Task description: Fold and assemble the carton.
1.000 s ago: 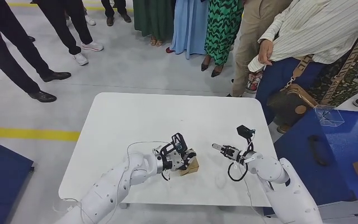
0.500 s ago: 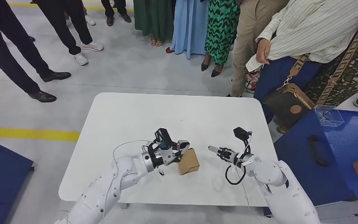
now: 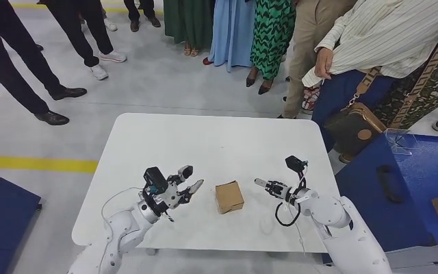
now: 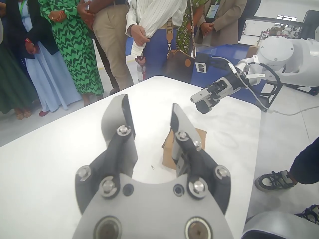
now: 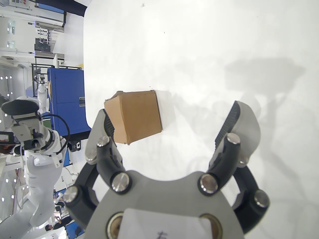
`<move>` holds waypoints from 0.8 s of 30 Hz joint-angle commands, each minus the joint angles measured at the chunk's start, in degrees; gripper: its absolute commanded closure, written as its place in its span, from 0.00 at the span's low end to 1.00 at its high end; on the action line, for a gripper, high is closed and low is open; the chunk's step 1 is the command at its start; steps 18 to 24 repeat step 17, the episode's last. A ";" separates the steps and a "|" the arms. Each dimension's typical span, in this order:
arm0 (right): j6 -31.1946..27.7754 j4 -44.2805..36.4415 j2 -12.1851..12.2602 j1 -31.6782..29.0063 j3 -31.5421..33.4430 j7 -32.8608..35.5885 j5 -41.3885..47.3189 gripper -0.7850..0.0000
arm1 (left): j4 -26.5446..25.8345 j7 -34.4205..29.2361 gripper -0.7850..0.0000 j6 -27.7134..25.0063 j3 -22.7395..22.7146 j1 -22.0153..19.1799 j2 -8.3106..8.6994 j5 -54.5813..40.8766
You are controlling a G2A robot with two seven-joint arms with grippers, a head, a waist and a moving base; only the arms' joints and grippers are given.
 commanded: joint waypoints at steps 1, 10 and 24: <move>0.00 0.00 0.00 0.00 0.00 0.00 0.00 0.00 | 0.00 0.00 0.47 0.00 0.00 0.00 0.00 0.00; 0.00 0.00 0.00 0.00 0.00 0.00 0.00 0.00 | 0.00 0.00 0.03 0.00 0.00 0.00 0.00 0.00; 0.00 0.00 0.00 0.00 0.00 0.00 0.00 0.00 | 0.00 0.00 0.00 0.00 0.00 0.00 0.00 0.00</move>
